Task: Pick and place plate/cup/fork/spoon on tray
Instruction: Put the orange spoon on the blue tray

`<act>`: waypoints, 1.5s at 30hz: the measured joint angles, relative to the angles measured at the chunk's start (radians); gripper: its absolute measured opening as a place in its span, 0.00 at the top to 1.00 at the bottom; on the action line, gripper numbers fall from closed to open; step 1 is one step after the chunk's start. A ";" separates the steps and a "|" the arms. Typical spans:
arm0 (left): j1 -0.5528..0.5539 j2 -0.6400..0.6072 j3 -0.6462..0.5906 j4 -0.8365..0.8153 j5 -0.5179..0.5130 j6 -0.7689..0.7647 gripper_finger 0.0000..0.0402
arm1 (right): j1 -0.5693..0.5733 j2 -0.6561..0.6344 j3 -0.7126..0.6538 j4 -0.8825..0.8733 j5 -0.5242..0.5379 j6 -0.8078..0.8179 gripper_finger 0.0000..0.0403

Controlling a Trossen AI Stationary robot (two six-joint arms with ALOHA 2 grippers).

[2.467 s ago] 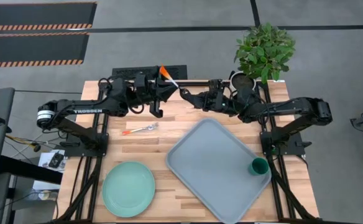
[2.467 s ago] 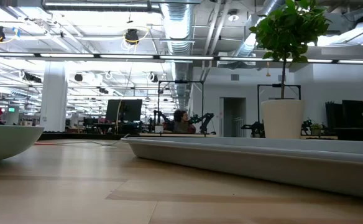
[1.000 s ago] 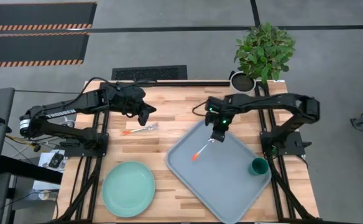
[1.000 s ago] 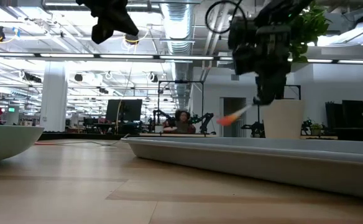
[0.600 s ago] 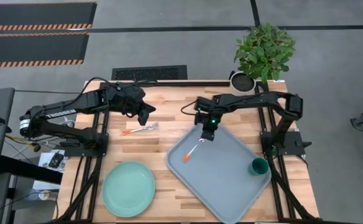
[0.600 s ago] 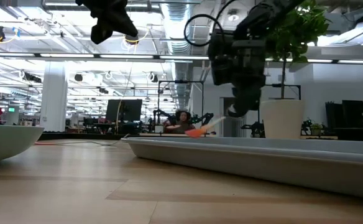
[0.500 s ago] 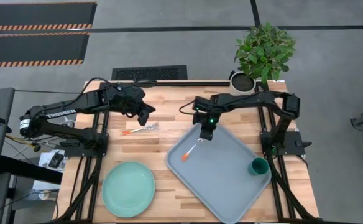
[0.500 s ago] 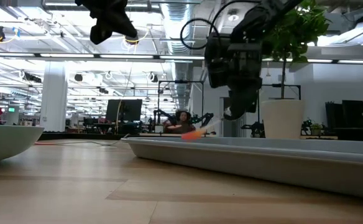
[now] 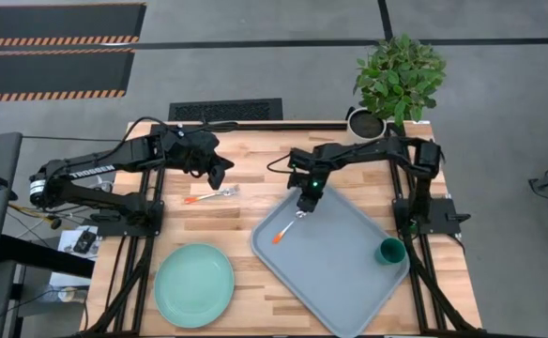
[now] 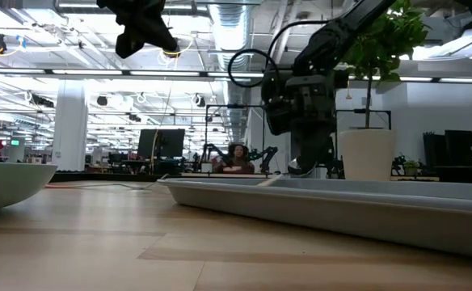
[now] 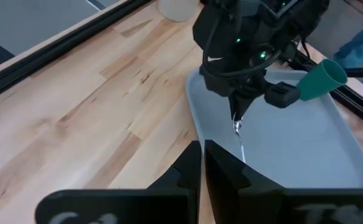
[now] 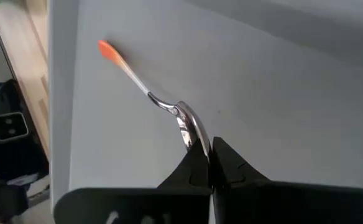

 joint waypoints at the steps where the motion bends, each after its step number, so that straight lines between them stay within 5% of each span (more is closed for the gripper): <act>1: 0.000 0.000 0.000 0.000 -0.003 0.000 0.99 | -0.004 0.000 0.000 0.010 0.005 0.008 0.99; 45: 0.000 0.000 0.000 0.003 -0.030 -0.007 0.99 | 0.032 0.000 -0.025 0.103 0.140 0.095 0.93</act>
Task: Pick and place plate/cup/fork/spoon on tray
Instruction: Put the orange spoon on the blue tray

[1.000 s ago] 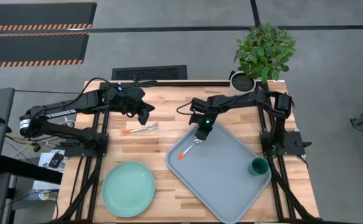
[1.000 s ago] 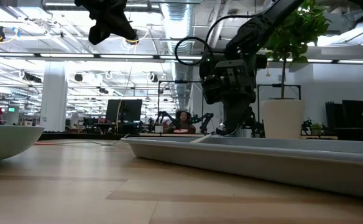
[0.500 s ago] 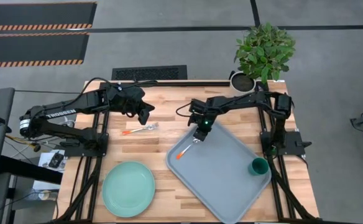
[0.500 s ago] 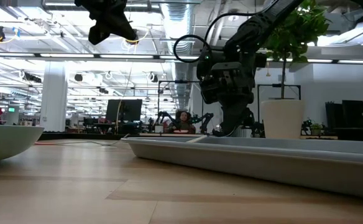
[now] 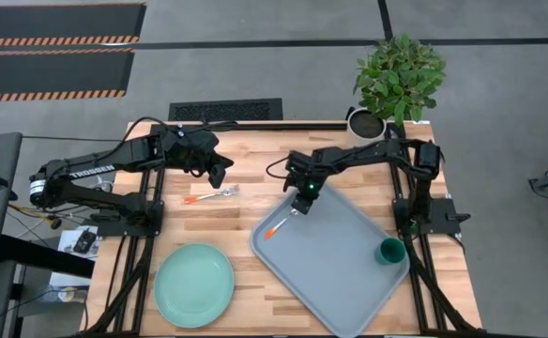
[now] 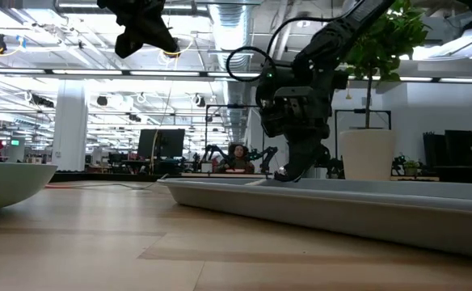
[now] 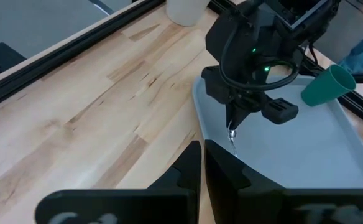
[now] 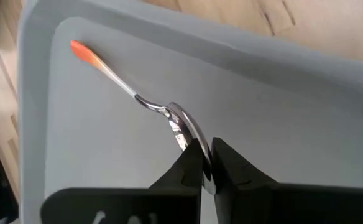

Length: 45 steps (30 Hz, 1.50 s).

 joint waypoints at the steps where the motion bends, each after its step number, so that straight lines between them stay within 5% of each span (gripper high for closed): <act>1: 0.000 0.000 0.000 0.000 0.000 0.000 0.99 | 0.002 0.000 -0.008 0.003 -0.001 0.012 0.93; 24: 0.000 0.000 0.000 0.005 -0.026 0.002 0.99 | 0.027 0.000 -0.029 0.012 0.036 -0.020 0.91; 36: 0.000 0.000 0.000 0.004 -0.044 0.000 0.99 | 0.057 0.001 -0.030 0.016 0.168 -0.036 0.85; 45: 0.000 0.000 0.000 0.004 -0.045 0.000 0.99 | 0.084 0.000 -0.028 -0.001 0.122 -0.102 0.86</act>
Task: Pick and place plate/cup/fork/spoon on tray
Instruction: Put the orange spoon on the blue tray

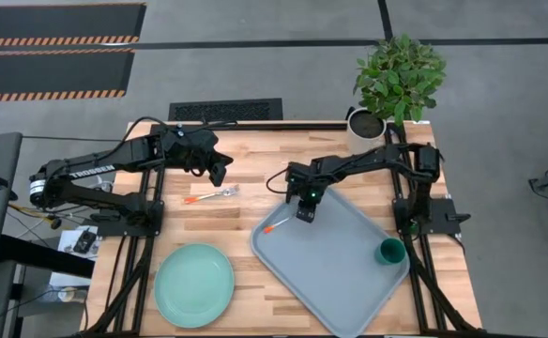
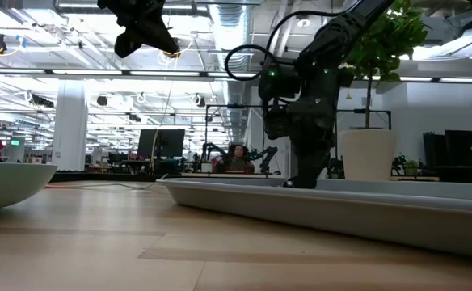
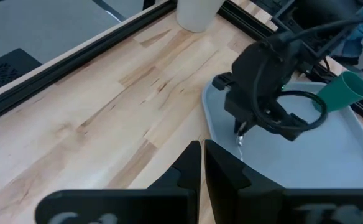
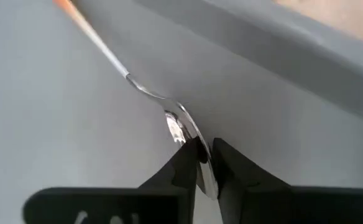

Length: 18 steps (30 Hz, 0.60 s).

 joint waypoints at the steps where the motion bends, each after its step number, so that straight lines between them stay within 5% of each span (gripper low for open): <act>1: 0.000 0.000 0.000 0.000 0.000 0.000 0.99 | 0.005 -0.001 0.001 -0.011 -0.013 -0.009 0.88; 5: 0.000 0.000 0.000 0.000 -0.003 0.000 0.99 | 0.024 -0.002 0.019 -0.062 -0.043 -0.062 0.97; 18: 0.000 0.000 0.000 0.000 -0.019 -0.001 0.99 | 0.069 -0.002 0.063 -0.148 -0.032 -0.223 0.97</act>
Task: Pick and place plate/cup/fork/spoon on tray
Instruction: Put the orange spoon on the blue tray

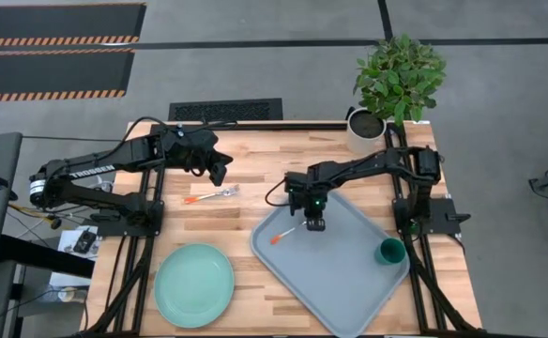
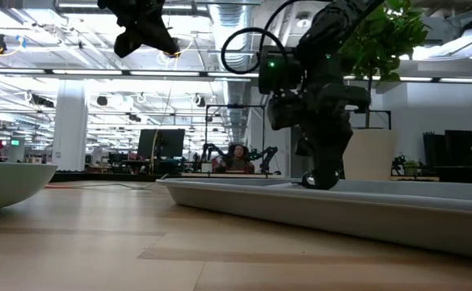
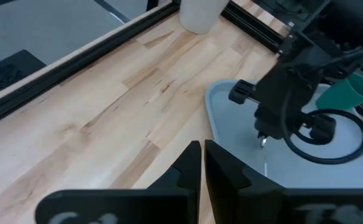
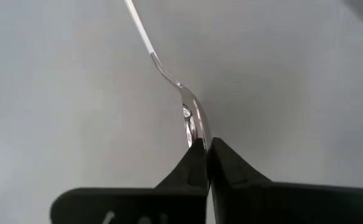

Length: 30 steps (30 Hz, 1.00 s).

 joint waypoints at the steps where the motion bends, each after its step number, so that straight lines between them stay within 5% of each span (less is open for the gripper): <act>1: 0.000 0.000 0.000 0.000 -0.009 0.000 0.99 | 0.000 0.000 0.004 -0.001 0.006 -0.005 0.97; 11: 0.000 0.000 0.000 0.000 -0.033 0.000 0.99 | 0.000 0.003 0.036 -0.001 0.066 -0.180 0.97; 30: 0.000 0.005 -0.003 -0.002 -0.040 -0.008 0.99 | -0.033 0.123 0.142 -0.073 0.040 -0.192 0.94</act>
